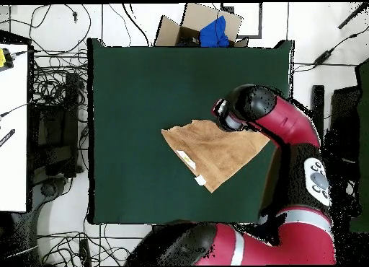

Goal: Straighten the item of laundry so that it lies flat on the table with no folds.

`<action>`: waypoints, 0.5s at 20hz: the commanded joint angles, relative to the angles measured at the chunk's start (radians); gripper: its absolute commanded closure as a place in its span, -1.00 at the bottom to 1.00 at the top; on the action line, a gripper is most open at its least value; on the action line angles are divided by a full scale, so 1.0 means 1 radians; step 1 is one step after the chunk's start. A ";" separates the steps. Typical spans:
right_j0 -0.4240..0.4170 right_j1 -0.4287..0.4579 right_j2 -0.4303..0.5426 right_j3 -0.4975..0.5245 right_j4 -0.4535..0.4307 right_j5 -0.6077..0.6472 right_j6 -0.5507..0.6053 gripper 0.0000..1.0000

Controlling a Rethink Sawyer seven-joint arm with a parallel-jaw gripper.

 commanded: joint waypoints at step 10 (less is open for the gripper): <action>-0.124 -0.109 0.094 0.381 -0.103 -0.184 -0.029 -1.00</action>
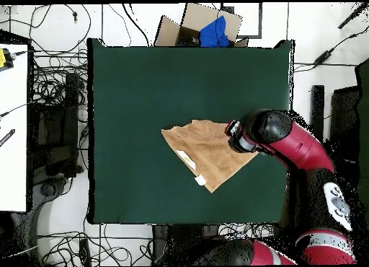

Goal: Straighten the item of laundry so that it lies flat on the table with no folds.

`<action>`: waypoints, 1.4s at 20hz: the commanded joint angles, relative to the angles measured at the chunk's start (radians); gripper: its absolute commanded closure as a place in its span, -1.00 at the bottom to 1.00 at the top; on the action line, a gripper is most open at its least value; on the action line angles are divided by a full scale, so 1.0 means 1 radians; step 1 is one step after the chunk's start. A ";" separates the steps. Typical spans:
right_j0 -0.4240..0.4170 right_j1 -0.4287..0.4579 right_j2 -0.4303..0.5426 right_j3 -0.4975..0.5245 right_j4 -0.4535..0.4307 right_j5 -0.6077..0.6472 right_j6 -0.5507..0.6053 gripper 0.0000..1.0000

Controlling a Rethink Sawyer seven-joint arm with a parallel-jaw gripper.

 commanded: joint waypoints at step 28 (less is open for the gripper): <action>0.031 -0.087 0.106 0.307 -0.050 -0.219 0.099 -1.00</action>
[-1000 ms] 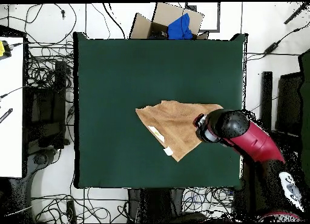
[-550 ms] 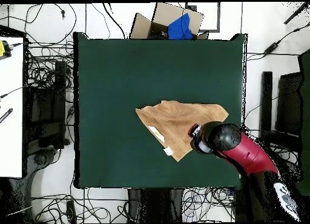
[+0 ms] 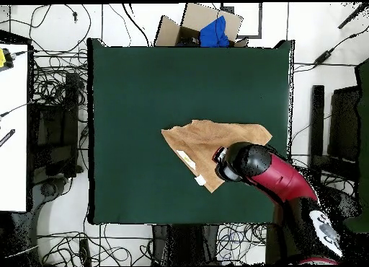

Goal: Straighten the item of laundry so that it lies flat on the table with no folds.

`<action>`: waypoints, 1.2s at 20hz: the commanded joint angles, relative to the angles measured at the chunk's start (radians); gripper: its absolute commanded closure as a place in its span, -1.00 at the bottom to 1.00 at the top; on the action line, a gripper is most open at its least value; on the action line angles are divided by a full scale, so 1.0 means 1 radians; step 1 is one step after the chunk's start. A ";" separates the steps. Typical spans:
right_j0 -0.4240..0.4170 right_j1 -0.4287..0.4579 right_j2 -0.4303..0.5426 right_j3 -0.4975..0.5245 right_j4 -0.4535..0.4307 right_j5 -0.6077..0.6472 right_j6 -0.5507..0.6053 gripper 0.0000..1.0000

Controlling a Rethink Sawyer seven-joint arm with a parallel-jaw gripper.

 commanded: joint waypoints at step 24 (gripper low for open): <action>0.036 0.031 0.101 -0.045 -0.058 0.010 0.007 -1.00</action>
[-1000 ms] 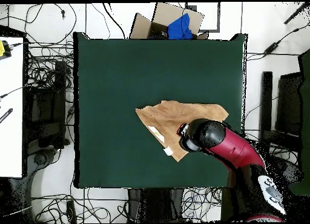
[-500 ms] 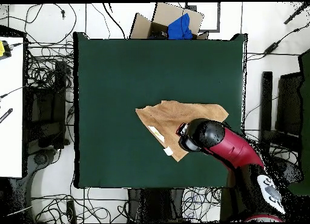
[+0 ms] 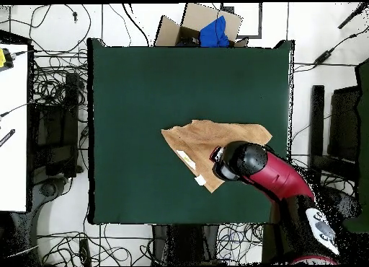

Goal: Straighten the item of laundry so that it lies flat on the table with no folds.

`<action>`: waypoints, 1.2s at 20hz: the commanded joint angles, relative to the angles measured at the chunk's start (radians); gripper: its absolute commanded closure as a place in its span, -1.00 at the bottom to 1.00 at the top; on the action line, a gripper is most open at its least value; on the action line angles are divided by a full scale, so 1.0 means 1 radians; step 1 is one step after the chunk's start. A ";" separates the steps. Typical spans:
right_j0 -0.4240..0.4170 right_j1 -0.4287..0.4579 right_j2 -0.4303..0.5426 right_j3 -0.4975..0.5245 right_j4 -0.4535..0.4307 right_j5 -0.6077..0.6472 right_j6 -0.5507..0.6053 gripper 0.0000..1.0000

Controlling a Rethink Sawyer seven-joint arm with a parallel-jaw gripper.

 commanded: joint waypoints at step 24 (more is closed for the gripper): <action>-0.282 0.089 0.410 -0.323 -0.403 0.213 -0.668 -1.00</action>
